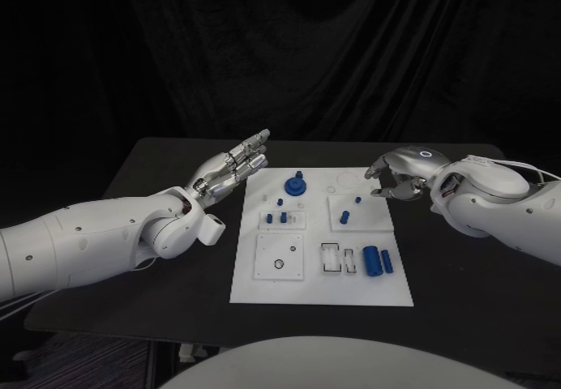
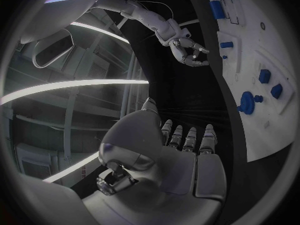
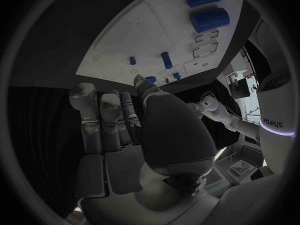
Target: Assemble the parts on the task board
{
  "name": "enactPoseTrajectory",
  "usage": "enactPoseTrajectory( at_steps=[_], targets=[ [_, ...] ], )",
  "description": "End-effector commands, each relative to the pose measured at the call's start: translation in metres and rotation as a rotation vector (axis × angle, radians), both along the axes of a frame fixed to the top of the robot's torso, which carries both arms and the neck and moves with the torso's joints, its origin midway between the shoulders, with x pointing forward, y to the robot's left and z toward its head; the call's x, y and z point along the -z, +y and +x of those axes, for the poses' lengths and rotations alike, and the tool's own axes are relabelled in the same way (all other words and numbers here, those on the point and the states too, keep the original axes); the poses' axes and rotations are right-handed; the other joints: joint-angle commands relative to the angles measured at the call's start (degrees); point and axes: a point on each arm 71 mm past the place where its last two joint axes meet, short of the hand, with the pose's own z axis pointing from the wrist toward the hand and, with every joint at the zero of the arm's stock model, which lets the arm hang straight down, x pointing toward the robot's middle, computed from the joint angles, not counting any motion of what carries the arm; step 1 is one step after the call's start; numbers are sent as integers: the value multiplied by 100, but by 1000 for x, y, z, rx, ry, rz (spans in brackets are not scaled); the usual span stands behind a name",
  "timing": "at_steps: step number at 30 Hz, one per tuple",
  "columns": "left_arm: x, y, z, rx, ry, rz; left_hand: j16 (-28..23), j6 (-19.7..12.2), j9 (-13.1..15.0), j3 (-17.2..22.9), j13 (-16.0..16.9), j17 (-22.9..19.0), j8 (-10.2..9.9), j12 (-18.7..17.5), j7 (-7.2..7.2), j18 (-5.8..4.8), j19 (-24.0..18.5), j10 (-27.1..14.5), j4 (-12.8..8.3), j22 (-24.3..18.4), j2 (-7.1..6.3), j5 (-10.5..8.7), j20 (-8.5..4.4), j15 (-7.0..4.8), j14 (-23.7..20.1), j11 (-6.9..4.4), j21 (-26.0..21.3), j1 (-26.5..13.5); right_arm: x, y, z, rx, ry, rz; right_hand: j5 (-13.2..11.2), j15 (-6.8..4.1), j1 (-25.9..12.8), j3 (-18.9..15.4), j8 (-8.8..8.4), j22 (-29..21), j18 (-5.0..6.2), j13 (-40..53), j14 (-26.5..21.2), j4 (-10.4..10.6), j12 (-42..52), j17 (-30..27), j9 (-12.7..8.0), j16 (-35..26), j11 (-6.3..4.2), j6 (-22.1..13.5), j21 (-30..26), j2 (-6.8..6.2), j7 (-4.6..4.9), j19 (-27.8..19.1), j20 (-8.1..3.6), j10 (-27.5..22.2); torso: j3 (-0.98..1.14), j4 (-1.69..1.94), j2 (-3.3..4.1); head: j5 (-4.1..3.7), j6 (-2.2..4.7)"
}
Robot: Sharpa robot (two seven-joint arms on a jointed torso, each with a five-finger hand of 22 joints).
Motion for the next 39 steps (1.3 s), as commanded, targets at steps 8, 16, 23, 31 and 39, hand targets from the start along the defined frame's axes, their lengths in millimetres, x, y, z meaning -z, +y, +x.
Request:
enactPoseTrajectory(
  at_steps=[8,16,23,31,39],
  targets=[
    [-5,1,-5,26,-88,-99,-20,-15,-1,-7,17,-6,-13,74,74,43,8,13,5,-12,18,50,110,87,7,166,-12,104,22,5,3,20,75,-56,78,9,-22,-28,-63,465,20,-80,50,-21,-30,17,-38,26,17,-32,35,20,50,59,11,20,7,54,140,-152,-1],
    [-1,2,-5,28,-80,-99,-20,-18,-1,-3,20,-6,-13,96,107,43,12,21,6,-14,63,67,155,114,7,244,-11,128,30,11,6,16,81,-50,154,14,1,-26,-66,474,17,-127,50,-46,-69,11,-53,22,23,11,43,19,78,70,14,27,5,59,222,-257,-1],
    [0,0,-6,39,-80,-110,-20,71,11,27,48,-6,0,280,188,58,90,81,1,154,84,386,330,229,7,440,30,342,31,14,7,14,85,-53,869,24,116,110,-86,507,17,-295,42,-176,-208,14,-104,26,40,172,21,29,99,77,18,98,-1,56,251,-311,-1],
    [2,-1,-5,45,-74,-110,-20,55,8,40,47,-6,-5,295,217,57,127,83,5,215,92,463,386,279,7,482,47,414,31,15,8,6,77,-46,1422,8,129,364,-125,557,15,-428,43,-279,-294,38,-148,51,35,267,29,-17,94,82,7,269,5,83,286,-390,-1],
    [3,-1,-4,46,-72,-109,-19,77,11,31,51,-5,0,325,243,59,162,89,-2,245,39,620,438,312,10,510,60,523,31,17,7,-1,75,-42,1636,-19,69,634,-29,599,11,-509,52,-322,-318,68,-94,83,2,553,68,-37,118,90,-21,512,0,73,276,-285,-1]
  ],
)
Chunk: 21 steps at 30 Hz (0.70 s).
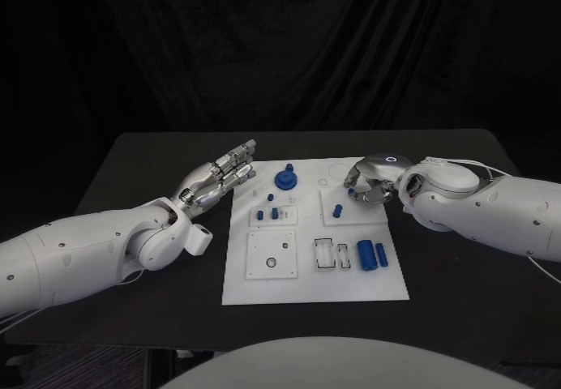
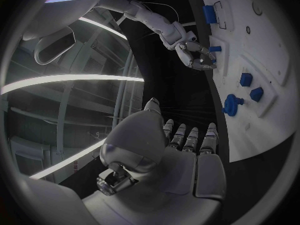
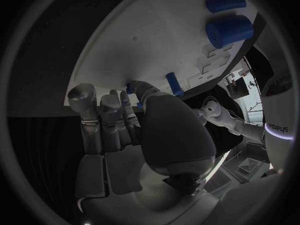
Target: Assemble the parts on the task board
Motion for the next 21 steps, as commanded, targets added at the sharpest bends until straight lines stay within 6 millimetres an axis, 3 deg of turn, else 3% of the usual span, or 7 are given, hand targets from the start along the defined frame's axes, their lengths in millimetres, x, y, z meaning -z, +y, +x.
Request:
enactPoseTrajectory(
  at_steps=[1,12,16,21],
  targets=[
    [-10,-2,-2,20,-105,-101,-20,-8,5,31,10,-5,-1,39,42,60,-10,-5,-2,0,4,33,42,59,-2,50,35,61,2,0,-1,3,-1,-3,43,-9,-30,51,43,597,11,-10,29,-8,-28,4,24,25,-12,65,38,-45,1,25,3,58,-3,-5,-4,36,-1],
    [-7,-2,1,17,-97,-91,-20,-29,2,52,4,-6,-5,16,64,57,-7,-21,-10,-25,3,111,62,80,-3,60,32,173,0,1,-1,-7,-37,7,-146,6,-39,173,27,587,17,-75,-10,-101,-119,-43,53,-19,9,96,-24,-129,4,-10,0,-2,-1,1,-8,17,-1],
    [-6,-2,1,17,-92,-87,-20,-63,-2,99,1,-6,-8,1,62,57,-8,-40,-35,-53,-22,226,82,103,-3,65,26,377,-2,1,-2,-18,-71,3,-472,-2,1,153,-168,467,107,-143,-320,-264,-310,-300,2,-274,83,-222,-615,-230,-56,-327,14,-719,5,6,-13,3,-1],
    [-5,-3,2,18,-85,-81,-20,-81,-3,121,-1,-6,-10,-13,62,56,-11,-50,-29,-76,-11,307,91,115,-3,68,22,447,-3,1,-3,-25,-89,1,-540,-12,4,106,-117,462,116,-74,-434,-329,-161,-301,44,-261,83,-135,-696,-204,-15,-427,4,-892,-5,4,-12,30,-1]
  ],
)
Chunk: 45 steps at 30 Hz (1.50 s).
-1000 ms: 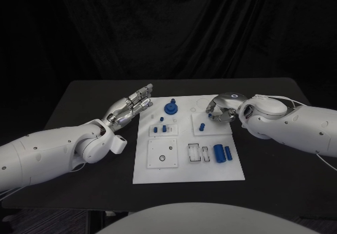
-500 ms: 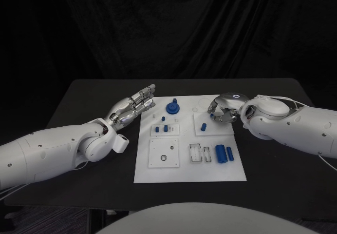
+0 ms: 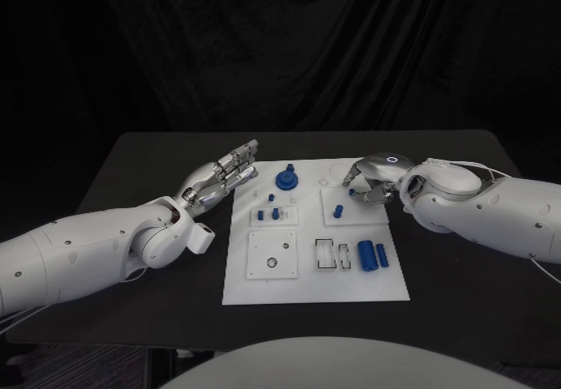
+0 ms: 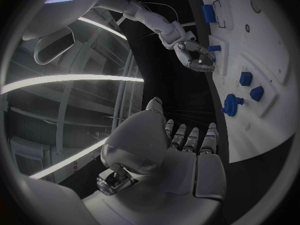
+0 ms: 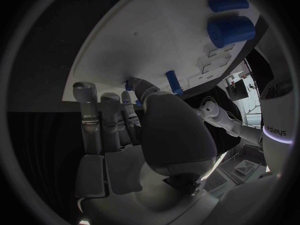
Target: Assemble the parts on the task board
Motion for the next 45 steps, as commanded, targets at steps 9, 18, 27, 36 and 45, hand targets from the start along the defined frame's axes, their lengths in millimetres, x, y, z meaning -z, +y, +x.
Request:
enactPoseTrajectory(
  at_steps=[9,18,27,36,45],
  targets=[
    [-6,-1,-1,16,-73,-76,-21,-54,-5,51,-4,-8,-12,-56,34,53,-9,-20,1,-27,11,68,55,47,-2,35,19,114,-2,0,-2,-11,-56,-7,-121,29,-20,-64,103,462,117,318,-102,-98,651,35,124,71,-44,207,-12,60,36,-91,26,44,-4,0,5,20,-1],
    [-4,-1,0,20,-62,-72,-16,-60,-5,56,-6,-3,-12,-68,54,52,1,-30,2,-7,7,81,88,84,9,50,24,148,-2,0,-2,-11,-55,-8,-134,34,-77,-132,219,452,128,904,-143,-155,1617,35,360,129,-100,395,-7,119,21,-136,32,-6,0,-9,6,46,-1],
    [-2,-1,-1,23,-54,-70,-7,-60,-4,63,-5,4,-10,-67,68,54,15,-34,0,16,7,88,123,116,27,62,32,179,0,1,-3,-13,-45,-14,-164,-9,-128,-127,206,469,117,1404,-105,-153,2357,60,514,189,-173,357,100,158,34,-95,5,-52,-5,-7,10,68,-1],
    [0,-1,-1,26,-44,-68,-1,-37,0,86,-5,9,-6,-65,115,55,34,-38,-23,32,10,142,162,152,41,89,41,250,4,2,-3,-15,-31,-21,-162,-27,-148,-62,141,498,97,1384,-35,-130,2327,103,515,242,-193,259,244,155,97,-16,-9,14,-5,-6,10,135,-1],
    [1,-2,-2,29,-38,-68,5,56,14,97,-4,13,11,-60,192,55,51,-39,-22,50,14,155,180,176,54,103,49,286,6,4,-3,-16,-17,-31,-107,-42,-168,104,116,509,84,1182,22,-99,2008,105,537,258,-203,273,315,116,144,40,-29,241,-5,-7,9,97,-1]
  ],
)
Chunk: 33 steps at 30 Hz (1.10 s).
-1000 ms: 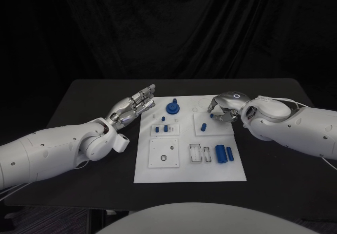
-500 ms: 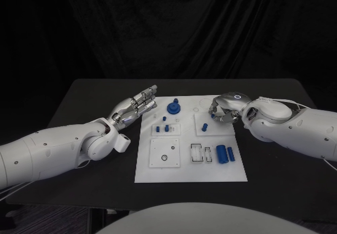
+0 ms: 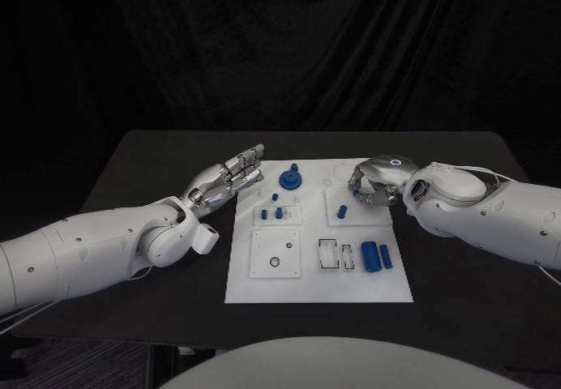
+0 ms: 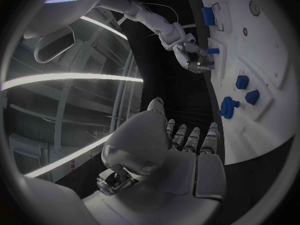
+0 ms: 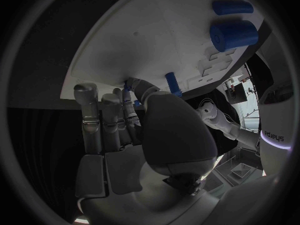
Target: Assemble the parts on the task board
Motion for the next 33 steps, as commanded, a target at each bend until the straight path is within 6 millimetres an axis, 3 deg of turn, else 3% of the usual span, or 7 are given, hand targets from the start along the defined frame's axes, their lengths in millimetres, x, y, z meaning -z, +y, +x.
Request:
enactPoseTrajectory(
  at_steps=[1,12,16,33],
  targets=[
    [-5,-2,-1,14,-56,-64,6,32,8,42,-3,7,12,-13,44,55,13,-1,3,6,-17,22,36,35,-6,27,29,63,4,0,0,6,12,-18,54,-2,-41,68,-18,512,-5,-52,41,8,-84,-9,12,14,0,11,38,-3,36,41,-11,85,2,1,0,-8,-1],
    [-4,-1,-1,15,-52,-63,13,57,11,42,-1,12,16,-3,71,55,26,1,6,25,-19,30,43,51,8,39,35,72,5,1,-1,2,17,-19,118,-89,-28,214,118,536,-20,-294,108,-26,-450,5,147,32,-107,319,166,10,21,103,-80,820,1,1,-1,-3,-1],
    [-3,-1,-1,15,-50,-62,14,65,12,42,-1,14,17,-2,76,55,29,1,6,29,-20,33,44,56,12,43,37,75,5,1,-1,3,16,-18,111,-138,23,206,259,554,-31,-341,153,-85,-543,23,277,45,-169,553,250,32,-30,146,-124,1126,-1,4,-3,-5,-1],
    [-1,0,-2,10,-43,-56,17,82,14,41,0,15,20,6,96,53,34,4,11,26,-21,28,51,74,17,59,39,80,-3,1,0,-4,-51,30,-70,-190,259,165,381,568,-43,-386,169,-258,-738,-50,543,-42,-223,643,320,146,-43,171,-187,1470,2,-1,-3,24,-1]
  ],
)
